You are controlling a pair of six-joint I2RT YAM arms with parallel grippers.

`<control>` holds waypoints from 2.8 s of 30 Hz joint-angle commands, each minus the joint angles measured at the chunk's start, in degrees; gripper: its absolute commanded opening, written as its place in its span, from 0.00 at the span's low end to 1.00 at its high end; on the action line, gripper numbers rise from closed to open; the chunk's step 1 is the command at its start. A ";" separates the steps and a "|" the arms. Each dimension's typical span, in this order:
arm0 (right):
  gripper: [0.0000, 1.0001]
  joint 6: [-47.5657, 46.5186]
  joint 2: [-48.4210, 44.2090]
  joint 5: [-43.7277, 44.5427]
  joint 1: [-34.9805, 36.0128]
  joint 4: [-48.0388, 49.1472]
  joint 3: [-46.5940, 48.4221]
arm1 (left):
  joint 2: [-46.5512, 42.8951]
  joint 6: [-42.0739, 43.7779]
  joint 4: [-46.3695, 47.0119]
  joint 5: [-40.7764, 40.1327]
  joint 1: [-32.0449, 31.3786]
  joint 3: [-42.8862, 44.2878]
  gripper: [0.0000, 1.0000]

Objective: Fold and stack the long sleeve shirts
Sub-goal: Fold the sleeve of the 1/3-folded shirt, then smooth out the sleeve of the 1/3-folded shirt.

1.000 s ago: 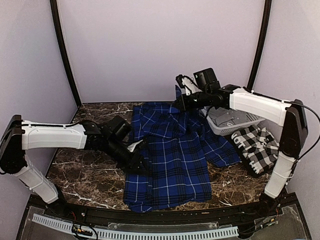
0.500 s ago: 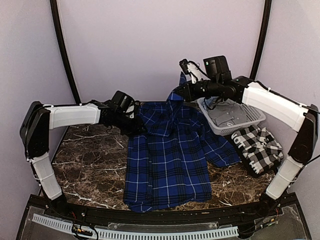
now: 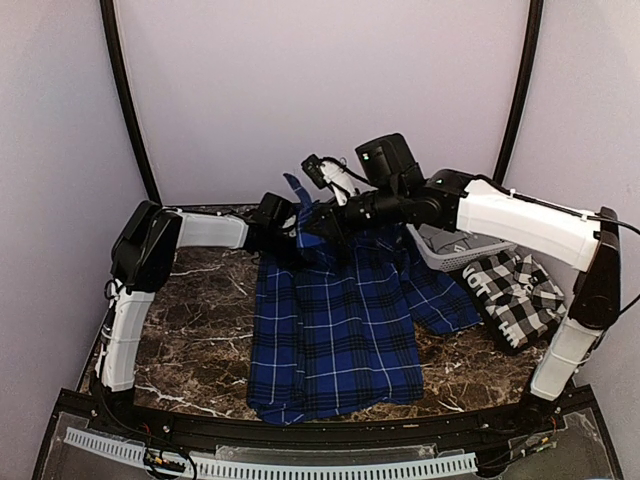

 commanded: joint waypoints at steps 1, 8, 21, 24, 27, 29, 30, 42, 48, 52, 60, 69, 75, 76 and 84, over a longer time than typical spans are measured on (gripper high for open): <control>0.00 0.68 1.71 -0.49 4.96 0.81 1.85 | 2.03 -3.04 3.41 2.68 0.14 3.81 0.29; 0.00 2.37 2.78 -0.35 8.28 1.89 -2.62 | 3.20 -6.98 5.52 3.11 2.74 4.60 0.28; 0.00 4.00 3.53 2.28 5.08 2.68 -4.98 | -0.37 -4.69 5.13 5.02 5.08 0.93 0.30; 0.00 1.74 3.83 1.58 5.13 0.06 -4.05 | -1.10 -3.69 3.86 3.56 5.65 0.17 0.30; 0.00 -0.30 5.43 0.84 5.47 -4.01 -1.92 | -2.39 -2.98 2.72 1.43 6.21 -1.34 0.30; 0.00 -1.56 6.52 0.91 5.96 -6.67 -0.42 | -3.19 -2.38 1.71 -0.20 6.41 -1.99 0.30; 0.00 -2.17 6.97 0.82 6.39 -7.78 0.08 | -3.60 -2.04 1.45 -0.74 6.49 -2.17 0.31; 0.00 -6.09 12.65 0.75 11.32 -16.11 2.74 | -6.23 -0.12 -2.15 -6.50 8.15 -2.73 0.38; 0.00 -5.05 14.44 -3.12 11.89 -12.27 0.26 | -7.48 1.21 -2.06 -5.70 9.03 -3.18 0.39; 0.00 -5.34 16.30 -4.07 12.48 -12.36 -0.26 | -9.05 1.62 -1.93 -5.61 9.75 -4.88 0.39; 0.09 -6.13 16.71 -5.88 13.38 -13.56 -2.07 | -13.51 3.17 -1.96 -5.17 10.52 -8.89 0.41; 0.16 -5.43 14.71 -8.28 13.83 -13.61 -5.68 | -19.28 3.44 -1.40 -4.59 10.61 -16.97 0.42; 0.23 -1.69 11.87 -4.17 13.40 -9.99 -7.41 | -23.57 3.47 -1.30 -2.89 10.61 -23.47 0.42; 0.24 -0.61 11.21 -2.69 12.59 -9.07 -7.55 | -24.65 3.31 -0.84 -2.61 10.61 -25.69 0.42; 0.27 10.78 7.07 2.10 4.19 0.88 -10.95 | -30.43 2.55 0.49 1.81 10.32 -36.32 0.41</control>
